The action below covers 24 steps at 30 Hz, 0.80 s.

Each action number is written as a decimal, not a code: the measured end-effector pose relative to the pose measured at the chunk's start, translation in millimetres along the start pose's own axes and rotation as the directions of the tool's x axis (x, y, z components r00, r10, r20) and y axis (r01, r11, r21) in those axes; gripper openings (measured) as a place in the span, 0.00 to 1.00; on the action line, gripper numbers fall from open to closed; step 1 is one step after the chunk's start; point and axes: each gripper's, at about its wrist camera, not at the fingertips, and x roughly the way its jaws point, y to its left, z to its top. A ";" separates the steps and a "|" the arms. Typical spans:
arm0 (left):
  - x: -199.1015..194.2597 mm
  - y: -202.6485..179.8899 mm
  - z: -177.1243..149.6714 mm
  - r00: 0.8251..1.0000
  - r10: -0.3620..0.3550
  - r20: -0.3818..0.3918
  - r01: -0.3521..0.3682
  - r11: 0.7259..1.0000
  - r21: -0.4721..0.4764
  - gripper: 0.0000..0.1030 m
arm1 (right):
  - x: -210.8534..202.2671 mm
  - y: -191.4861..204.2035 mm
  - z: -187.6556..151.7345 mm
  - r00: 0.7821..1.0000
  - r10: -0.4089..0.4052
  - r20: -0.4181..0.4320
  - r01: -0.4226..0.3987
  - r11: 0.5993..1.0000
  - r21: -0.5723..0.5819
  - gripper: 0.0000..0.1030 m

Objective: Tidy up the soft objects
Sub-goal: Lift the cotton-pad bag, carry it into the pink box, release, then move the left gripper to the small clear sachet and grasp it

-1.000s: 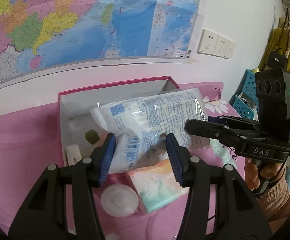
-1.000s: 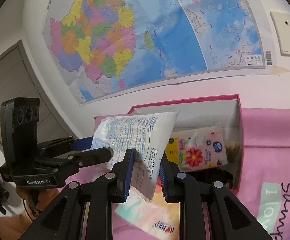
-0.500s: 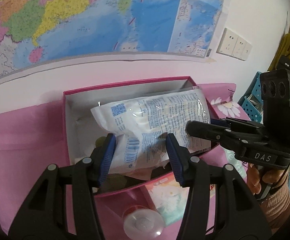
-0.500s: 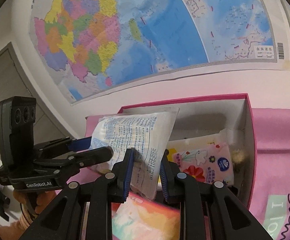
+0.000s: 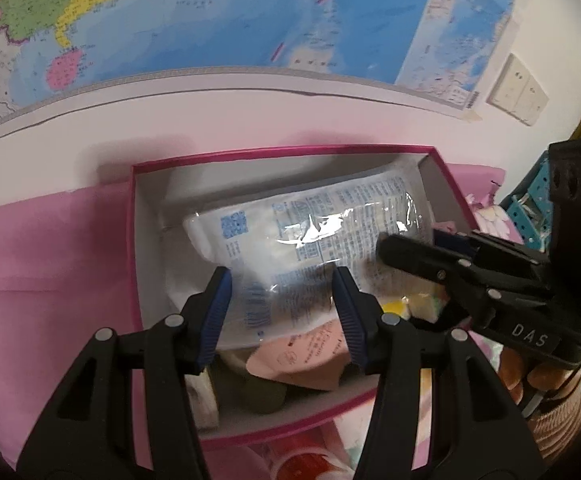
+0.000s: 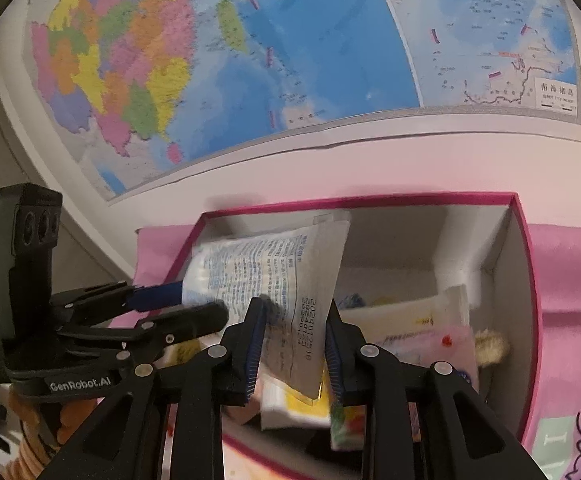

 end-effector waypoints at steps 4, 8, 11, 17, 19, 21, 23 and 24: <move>2.8 1.2 1.0 1.000 0.011 -0.006 -0.011 1.000 -0.006 0.53 | 3.0 -1.1 2.2 0.999 -0.037 0.006 0.037 0.999 0.002 0.33; 3.3 5.2 1.0 1.000 0.025 -0.005 -0.025 1.000 -0.018 0.53 | -0.2 -3.3 2.2 0.997 -0.074 0.022 0.074 0.997 0.004 0.35; 0.5 7.0 -0.5 0.999 0.038 0.011 -0.038 0.999 -0.026 0.52 | -12.3 -5.6 1.9 0.996 -0.077 0.048 0.076 0.997 0.009 0.41; -43.8 12.8 -22.7 0.992 0.038 0.120 -0.034 0.999 -0.032 0.53 | -57.0 5.1 -14.3 0.995 0.023 0.100 -0.021 1.000 -0.021 0.41; -69.4 13.9 -37.4 0.985 0.011 0.170 -0.007 1.000 -0.021 0.53 | -74.5 10.3 -23.7 0.993 0.061 0.105 -0.057 0.997 -0.044 0.41; -92.9 12.3 -53.2 0.977 -0.016 0.212 0.020 1.000 -0.015 0.56 | -95.1 15.7 -39.2 0.988 0.124 0.091 -0.117 0.990 -0.080 0.42; -116.6 5.7 -75.7 0.966 -0.054 0.253 0.053 0.999 0.013 0.63 | -107.3 24.8 -55.6 0.987 0.154 0.053 -0.147 0.981 -0.127 0.44; -124.9 3.4 -88.4 0.963 -0.061 0.264 0.056 0.998 0.026 0.63 | -112.1 28.6 -66.0 0.986 0.166 0.026 -0.160 0.976 -0.149 0.45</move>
